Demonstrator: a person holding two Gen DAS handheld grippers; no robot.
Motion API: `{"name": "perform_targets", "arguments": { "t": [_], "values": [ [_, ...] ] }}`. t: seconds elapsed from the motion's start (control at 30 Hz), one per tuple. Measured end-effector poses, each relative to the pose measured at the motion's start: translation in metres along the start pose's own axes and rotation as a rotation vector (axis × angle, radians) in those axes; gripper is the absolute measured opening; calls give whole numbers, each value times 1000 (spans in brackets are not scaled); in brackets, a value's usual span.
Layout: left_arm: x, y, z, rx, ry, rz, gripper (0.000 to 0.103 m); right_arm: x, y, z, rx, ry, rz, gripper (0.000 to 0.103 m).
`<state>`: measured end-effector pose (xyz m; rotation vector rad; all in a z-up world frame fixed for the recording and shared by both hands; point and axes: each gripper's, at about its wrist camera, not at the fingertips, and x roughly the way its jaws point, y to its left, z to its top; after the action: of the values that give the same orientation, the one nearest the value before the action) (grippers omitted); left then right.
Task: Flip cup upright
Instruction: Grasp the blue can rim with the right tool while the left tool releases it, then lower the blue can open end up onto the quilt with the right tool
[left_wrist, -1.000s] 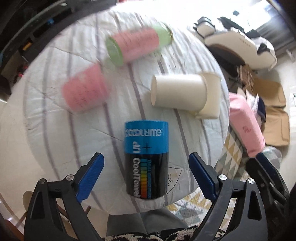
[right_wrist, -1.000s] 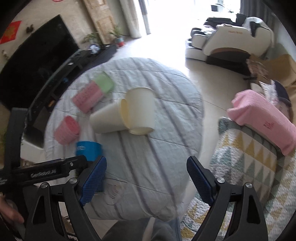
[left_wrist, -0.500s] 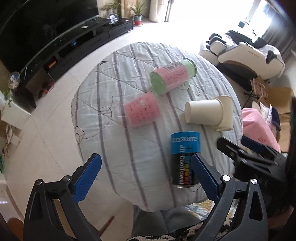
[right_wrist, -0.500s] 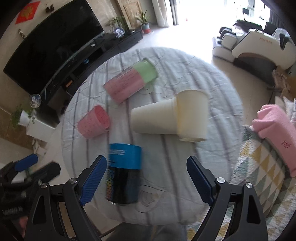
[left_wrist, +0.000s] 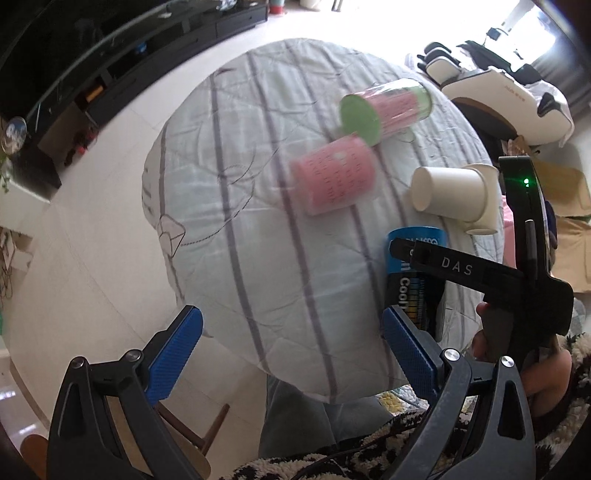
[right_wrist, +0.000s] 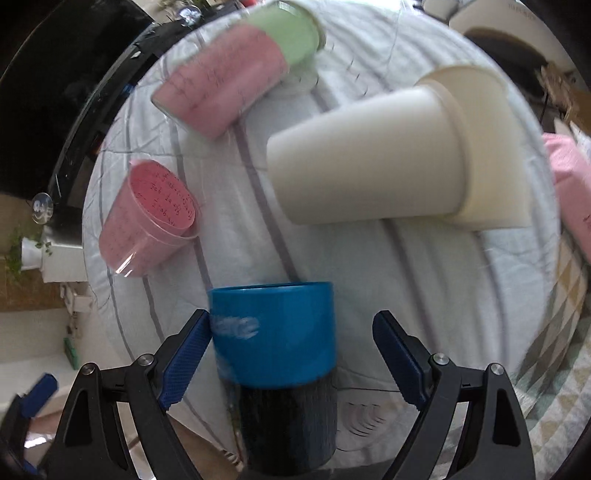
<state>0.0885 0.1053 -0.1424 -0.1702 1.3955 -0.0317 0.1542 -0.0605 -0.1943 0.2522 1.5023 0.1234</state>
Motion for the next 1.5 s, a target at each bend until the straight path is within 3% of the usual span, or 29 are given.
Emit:
{"name": "perform_targets", "arguments": {
  "t": [0.1,0.37,0.77,1.1,1.5],
  "values": [
    [1,5,1,-3,-1,-5,99,7,3,4,6,11,52,69],
    [-3,3,5,2,-12,-25,99,-7,6,5,-9,-28,71,68],
    [-17,-10,4,8,-48,-40,99,-77,31,-14,-227,-284,59,68],
    [-16,-7,-7,-29,-37,-62,99,-65,40,-28,-295,-252,14,68],
    [-28,2,-8,-39,-69,-62,99,-74,45,-36,-297,-235,44,69]
  ]
}}
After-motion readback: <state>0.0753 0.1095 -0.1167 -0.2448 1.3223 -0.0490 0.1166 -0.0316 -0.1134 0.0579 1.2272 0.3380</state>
